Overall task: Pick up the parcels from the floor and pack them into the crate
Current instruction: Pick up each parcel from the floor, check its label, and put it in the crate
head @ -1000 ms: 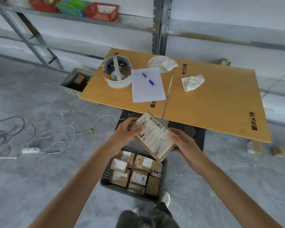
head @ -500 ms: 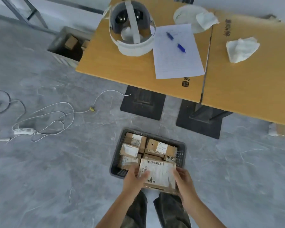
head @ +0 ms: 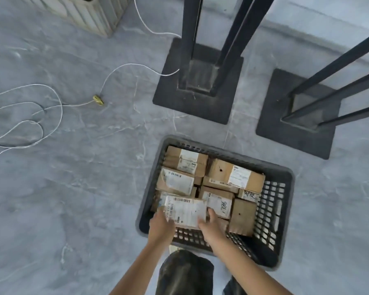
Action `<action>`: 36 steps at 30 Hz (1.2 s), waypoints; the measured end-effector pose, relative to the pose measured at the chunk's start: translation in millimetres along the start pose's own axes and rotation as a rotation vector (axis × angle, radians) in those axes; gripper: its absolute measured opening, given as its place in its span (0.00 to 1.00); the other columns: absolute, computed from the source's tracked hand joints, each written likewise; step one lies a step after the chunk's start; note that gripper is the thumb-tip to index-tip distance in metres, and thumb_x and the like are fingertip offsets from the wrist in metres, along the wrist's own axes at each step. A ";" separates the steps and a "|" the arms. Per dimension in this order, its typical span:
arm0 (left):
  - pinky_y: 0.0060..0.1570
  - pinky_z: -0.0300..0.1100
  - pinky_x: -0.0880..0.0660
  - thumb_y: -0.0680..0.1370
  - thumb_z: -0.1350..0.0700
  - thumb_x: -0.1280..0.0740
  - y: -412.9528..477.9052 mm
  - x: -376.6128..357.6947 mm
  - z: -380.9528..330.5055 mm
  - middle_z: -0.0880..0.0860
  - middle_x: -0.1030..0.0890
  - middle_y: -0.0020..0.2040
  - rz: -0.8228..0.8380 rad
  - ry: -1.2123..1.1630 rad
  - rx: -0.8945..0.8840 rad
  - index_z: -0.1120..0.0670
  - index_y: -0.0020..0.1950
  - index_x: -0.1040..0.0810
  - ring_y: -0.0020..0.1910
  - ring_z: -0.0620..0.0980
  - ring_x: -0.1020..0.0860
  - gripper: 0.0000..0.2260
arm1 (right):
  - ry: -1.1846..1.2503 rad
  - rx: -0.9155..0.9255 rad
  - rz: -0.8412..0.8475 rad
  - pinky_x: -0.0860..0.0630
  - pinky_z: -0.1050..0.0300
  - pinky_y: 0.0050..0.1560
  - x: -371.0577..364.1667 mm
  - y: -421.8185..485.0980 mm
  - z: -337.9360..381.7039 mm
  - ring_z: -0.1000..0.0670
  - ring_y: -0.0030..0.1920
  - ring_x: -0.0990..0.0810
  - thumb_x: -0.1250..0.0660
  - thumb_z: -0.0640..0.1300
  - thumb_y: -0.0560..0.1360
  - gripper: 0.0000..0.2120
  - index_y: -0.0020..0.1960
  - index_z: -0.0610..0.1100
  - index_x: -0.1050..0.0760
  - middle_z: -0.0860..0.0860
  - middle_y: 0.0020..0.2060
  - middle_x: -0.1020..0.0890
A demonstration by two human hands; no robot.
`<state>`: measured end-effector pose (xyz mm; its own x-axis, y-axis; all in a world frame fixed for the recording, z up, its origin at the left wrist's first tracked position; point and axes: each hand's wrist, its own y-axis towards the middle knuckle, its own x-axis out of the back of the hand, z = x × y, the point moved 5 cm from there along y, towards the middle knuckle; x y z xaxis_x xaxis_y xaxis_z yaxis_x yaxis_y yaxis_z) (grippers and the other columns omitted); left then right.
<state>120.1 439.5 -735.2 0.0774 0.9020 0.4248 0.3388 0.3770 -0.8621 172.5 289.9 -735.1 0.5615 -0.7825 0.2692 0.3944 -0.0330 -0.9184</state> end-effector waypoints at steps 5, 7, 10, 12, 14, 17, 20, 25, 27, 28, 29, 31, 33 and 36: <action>0.40 0.43 0.29 0.78 0.64 0.47 78.4 -25.3 31.3 0.58 0.26 0.53 0.018 0.093 0.066 0.59 0.63 0.29 0.42 0.51 0.24 0.15 | -0.064 -0.080 0.092 0.27 0.46 0.64 -47.1 64.2 -28.5 0.45 0.63 0.27 0.39 0.41 0.79 0.22 0.71 0.46 0.38 0.48 0.65 0.29; 0.35 0.42 0.30 0.78 0.65 0.48 94.0 -31.9 35.7 0.57 0.24 0.48 -0.023 0.068 0.072 0.60 0.54 0.26 0.35 0.49 0.27 0.12 | -0.057 -0.044 0.102 0.27 0.47 0.64 -59.5 75.9 -33.2 0.47 0.62 0.27 0.41 0.43 0.80 0.17 0.68 0.45 0.34 0.48 0.65 0.28; 0.33 0.40 0.30 0.79 0.62 0.46 98.9 -30.8 38.8 0.53 0.25 0.40 -0.104 0.077 0.070 0.54 0.39 0.30 0.34 0.48 0.28 0.11 | -0.157 0.088 0.045 0.30 0.61 0.58 -63.6 83.4 -28.8 0.49 0.59 0.26 0.43 0.40 0.81 0.13 0.64 0.41 0.31 0.51 0.58 0.26; 0.32 0.40 0.29 0.80 0.59 0.45 97.6 -28.9 43.0 0.52 0.25 0.40 -0.178 0.088 0.031 0.56 0.43 0.28 0.37 0.51 0.25 0.09 | -0.210 0.137 0.025 0.32 0.63 0.53 -60.0 86.7 -31.2 0.48 0.60 0.25 0.42 0.41 0.80 0.13 0.64 0.41 0.32 0.49 0.58 0.24; 0.35 0.42 0.28 0.82 0.53 0.45 92.9 -25.5 43.3 0.54 0.23 0.42 -0.214 0.170 -0.030 0.57 0.48 0.27 0.39 0.52 0.24 0.11 | -0.242 0.122 0.026 0.31 0.61 0.54 -55.3 89.0 -36.6 0.47 0.61 0.25 0.41 0.44 0.80 0.16 0.67 0.40 0.33 0.47 0.61 0.25; 0.35 0.43 0.27 0.81 0.46 0.44 95.0 -23.7 44.4 0.56 0.19 0.46 -0.220 0.197 -0.068 0.58 0.52 0.26 0.42 0.56 0.20 0.16 | -0.175 0.047 0.039 0.34 0.52 0.67 -48.1 94.1 -41.6 0.45 0.69 0.32 0.40 0.48 0.80 0.26 0.74 0.41 0.41 0.46 0.70 0.32; 0.37 0.46 0.22 0.80 0.44 0.43 100.6 -22.3 46.0 0.57 0.18 0.47 -0.218 0.198 -0.035 0.57 0.55 0.27 0.43 0.57 0.19 0.18 | -0.055 0.014 0.016 0.26 0.54 0.54 -42.6 102.3 -42.9 0.48 0.56 0.23 0.39 0.46 0.79 0.22 0.71 0.44 0.37 0.46 0.64 0.26; 0.44 0.49 0.21 0.75 0.40 0.36 99.8 -28.8 50.6 0.55 0.22 0.57 -0.092 0.359 -0.071 0.55 0.63 0.32 0.53 0.56 0.20 0.24 | -0.043 0.078 0.046 0.28 0.65 0.36 -40.8 103.1 -49.8 0.51 0.43 0.22 0.34 0.39 0.76 0.15 0.61 0.47 0.31 0.54 0.45 0.23; 0.45 0.47 0.21 0.73 0.38 0.35 96.8 -34.8 52.4 0.55 0.28 0.60 0.014 0.523 -0.116 0.55 0.63 0.35 0.52 0.55 0.21 0.27 | -0.027 0.104 -0.007 0.20 0.57 0.42 -38.3 102.9 -53.6 0.50 0.45 0.19 0.36 0.36 0.76 0.18 0.64 0.48 0.30 0.50 0.51 0.21; 0.47 0.47 0.21 0.74 0.41 0.35 95.1 -35.9 51.6 0.56 0.31 0.62 0.039 0.607 -0.151 0.56 0.65 0.37 0.53 0.55 0.21 0.27 | -0.028 0.131 -0.049 0.19 0.53 0.46 -36.9 102.4 -53.8 0.51 0.46 0.19 0.36 0.36 0.76 0.19 0.65 0.48 0.30 0.50 0.54 0.21; 0.48 0.48 0.21 0.76 0.45 0.36 95.5 -35.3 50.3 0.56 0.32 0.63 0.031 0.653 -0.187 0.56 0.68 0.38 0.53 0.55 0.21 0.26 | -0.037 0.147 -0.095 0.20 0.52 0.50 -36.7 102.3 -54.5 0.52 0.48 0.20 0.36 0.36 0.76 0.19 0.65 0.47 0.30 0.50 0.55 0.22; 0.47 0.51 0.20 0.79 0.51 0.38 99.5 -30.3 45.8 0.57 0.30 0.62 -0.042 0.632 -0.222 0.58 0.69 0.38 0.52 0.56 0.21 0.21 | -0.019 0.159 -0.182 0.22 0.54 0.55 -37.0 100.2 -54.8 0.52 0.51 0.21 0.34 0.38 0.75 0.17 0.63 0.44 0.29 0.52 0.53 0.22; 0.44 0.52 0.19 0.80 0.55 0.39 103.2 -25.9 41.3 0.58 0.25 0.57 -0.147 0.545 -0.243 0.59 0.64 0.35 0.49 0.57 0.19 0.15 | 0.017 0.154 -0.240 0.22 0.55 0.53 -41.0 100.8 -55.0 0.51 0.49 0.20 0.33 0.41 0.75 0.13 0.59 0.42 0.27 0.51 0.50 0.21; 0.39 0.52 0.20 0.79 0.58 0.39 102.6 -25.7 36.3 0.58 0.23 0.52 -0.254 0.426 -0.216 0.58 0.61 0.35 0.44 0.58 0.19 0.12 | 0.081 0.101 -0.225 0.21 0.56 0.49 -49.2 107.0 -52.9 0.52 0.45 0.21 0.36 0.41 0.77 0.11 0.58 0.42 0.25 0.50 0.49 0.20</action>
<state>118.8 462.6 -844.6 0.3259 0.6058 0.7258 0.5777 0.4800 -0.6602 148.6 292.0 -862.0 0.3928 -0.8099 0.4357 0.5757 -0.1529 -0.8032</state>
